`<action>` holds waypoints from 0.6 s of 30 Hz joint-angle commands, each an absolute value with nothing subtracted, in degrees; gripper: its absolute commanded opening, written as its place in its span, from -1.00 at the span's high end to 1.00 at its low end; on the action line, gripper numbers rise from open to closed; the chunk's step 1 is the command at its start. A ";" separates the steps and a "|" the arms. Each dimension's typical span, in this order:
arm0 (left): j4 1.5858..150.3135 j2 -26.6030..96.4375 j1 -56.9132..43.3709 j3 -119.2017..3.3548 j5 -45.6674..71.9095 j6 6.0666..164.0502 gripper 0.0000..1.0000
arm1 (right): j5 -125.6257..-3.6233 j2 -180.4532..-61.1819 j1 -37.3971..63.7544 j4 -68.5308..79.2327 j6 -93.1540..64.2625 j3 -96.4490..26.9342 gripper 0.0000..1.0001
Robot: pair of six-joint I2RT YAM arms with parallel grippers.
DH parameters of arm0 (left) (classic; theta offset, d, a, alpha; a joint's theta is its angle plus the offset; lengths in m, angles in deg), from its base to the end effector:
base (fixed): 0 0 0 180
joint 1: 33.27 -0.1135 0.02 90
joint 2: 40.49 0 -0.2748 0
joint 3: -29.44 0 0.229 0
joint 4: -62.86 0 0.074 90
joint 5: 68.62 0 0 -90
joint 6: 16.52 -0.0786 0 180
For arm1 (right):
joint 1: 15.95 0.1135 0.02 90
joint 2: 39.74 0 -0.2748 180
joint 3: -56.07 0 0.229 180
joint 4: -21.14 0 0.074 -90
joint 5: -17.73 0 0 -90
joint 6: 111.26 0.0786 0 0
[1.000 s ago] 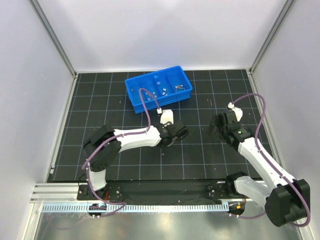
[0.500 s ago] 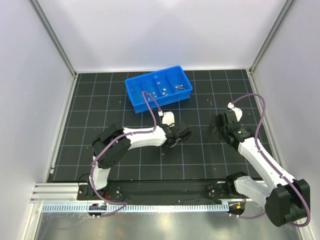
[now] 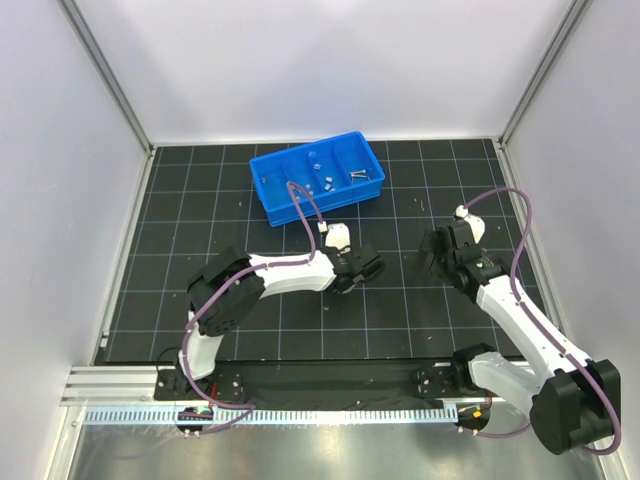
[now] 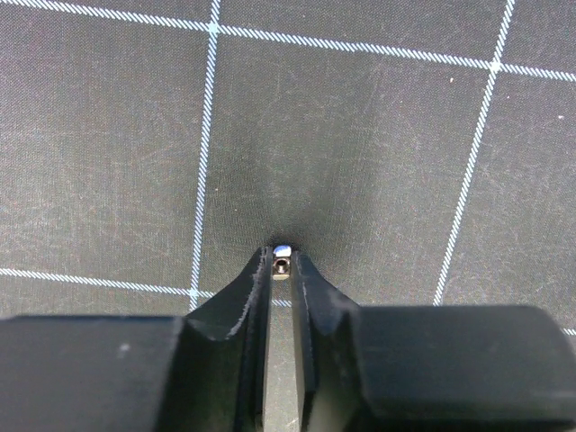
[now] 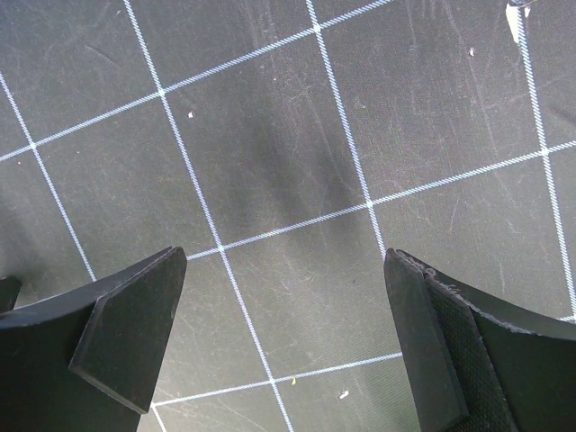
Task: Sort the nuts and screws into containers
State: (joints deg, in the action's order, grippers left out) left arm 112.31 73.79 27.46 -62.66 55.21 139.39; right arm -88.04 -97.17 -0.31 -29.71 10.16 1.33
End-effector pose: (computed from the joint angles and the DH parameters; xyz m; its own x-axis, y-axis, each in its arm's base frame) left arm 0.2283 -0.3179 0.1453 -0.7726 -0.1726 -0.6110 -0.1628 0.9840 -0.0720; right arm 0.1885 0.0306 0.2140 -0.7151 0.3208 -0.6211 0.3151 0.9410 0.1233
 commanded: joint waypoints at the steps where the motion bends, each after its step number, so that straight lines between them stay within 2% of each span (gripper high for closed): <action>1: 113.12 74.30 27.73 -61.78 52.32 141.16 0.71 | -89.05 -95.28 -0.39 -29.83 10.82 1.33 -0.99; 6: 111.90 73.95 27.73 -61.16 51.88 138.97 0.99 | -89.32 -94.93 -0.39 -29.91 10.91 1.50 -0.99; 11: 110.23 69.56 26.94 -61.34 54.78 134.04 1.00 | -89.32 -95.11 -0.39 -29.74 10.82 1.50 -0.99; 18: 103.81 57.87 15.96 -60.28 51.71 124.55 1.00 | -89.49 -96.07 -0.39 -28.51 10.64 1.59 -0.99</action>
State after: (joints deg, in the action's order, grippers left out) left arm 109.54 64.59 21.49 -59.27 52.34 129.92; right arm -88.21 -96.25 -0.31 -29.76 10.38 1.59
